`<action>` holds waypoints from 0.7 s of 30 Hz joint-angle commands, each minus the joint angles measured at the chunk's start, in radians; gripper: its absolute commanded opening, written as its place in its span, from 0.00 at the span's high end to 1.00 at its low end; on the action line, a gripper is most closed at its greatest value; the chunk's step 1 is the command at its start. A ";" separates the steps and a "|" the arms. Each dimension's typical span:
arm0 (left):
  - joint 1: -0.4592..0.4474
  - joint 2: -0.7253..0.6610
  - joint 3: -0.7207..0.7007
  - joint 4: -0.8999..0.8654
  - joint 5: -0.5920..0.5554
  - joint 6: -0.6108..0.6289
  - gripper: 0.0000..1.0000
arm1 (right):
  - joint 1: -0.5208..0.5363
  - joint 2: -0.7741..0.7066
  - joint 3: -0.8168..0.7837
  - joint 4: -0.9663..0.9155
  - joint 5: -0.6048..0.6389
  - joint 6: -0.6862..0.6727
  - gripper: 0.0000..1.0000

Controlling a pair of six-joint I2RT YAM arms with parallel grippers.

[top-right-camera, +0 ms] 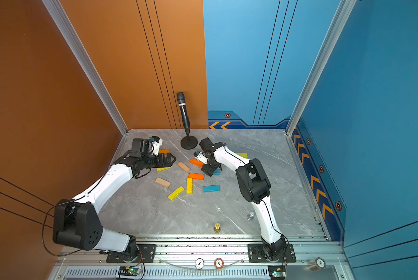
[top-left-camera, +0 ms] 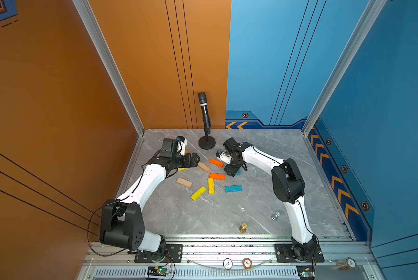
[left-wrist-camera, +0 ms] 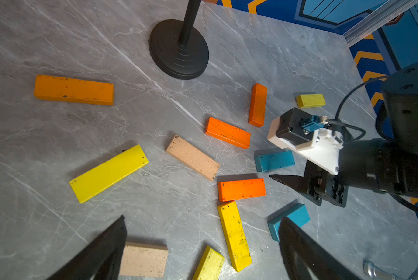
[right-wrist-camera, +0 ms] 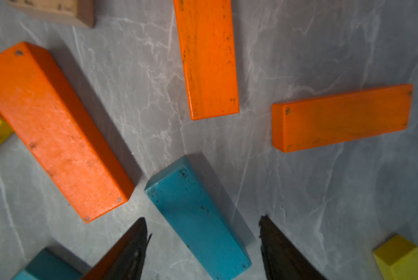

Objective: Assemble the number 6 with building blocks
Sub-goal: Assemble the building block at the center of the board.

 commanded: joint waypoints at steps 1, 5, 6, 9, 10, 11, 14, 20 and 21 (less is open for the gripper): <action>0.004 -0.007 0.012 -0.001 0.023 -0.013 0.02 | -0.007 0.031 0.035 -0.041 -0.006 -0.019 0.31; 0.004 -0.012 0.012 -0.001 0.023 -0.013 0.02 | -0.010 0.037 0.033 -0.060 -0.016 -0.011 0.37; 0.004 -0.012 0.010 0.001 0.025 -0.013 0.02 | -0.012 0.036 0.030 -0.065 -0.021 -0.010 0.38; 0.003 -0.012 0.009 0.006 0.027 -0.016 0.02 | -0.012 0.030 0.014 -0.071 -0.028 -0.007 0.39; 0.004 -0.011 0.009 0.006 0.029 -0.015 0.02 | -0.013 0.029 0.010 -0.072 -0.030 -0.008 0.40; 0.002 -0.011 0.010 0.005 0.031 -0.017 0.02 | -0.014 0.029 0.005 -0.072 -0.030 -0.010 0.43; 0.001 -0.013 0.009 0.005 0.032 -0.016 0.02 | -0.017 0.032 0.007 -0.084 -0.027 -0.009 0.50; -0.006 -0.017 0.005 0.008 0.028 -0.013 0.02 | -0.050 0.010 -0.001 -0.094 -0.058 0.032 0.59; -0.007 -0.017 0.005 0.008 0.028 -0.012 0.02 | -0.060 0.002 -0.007 -0.094 -0.068 0.050 0.60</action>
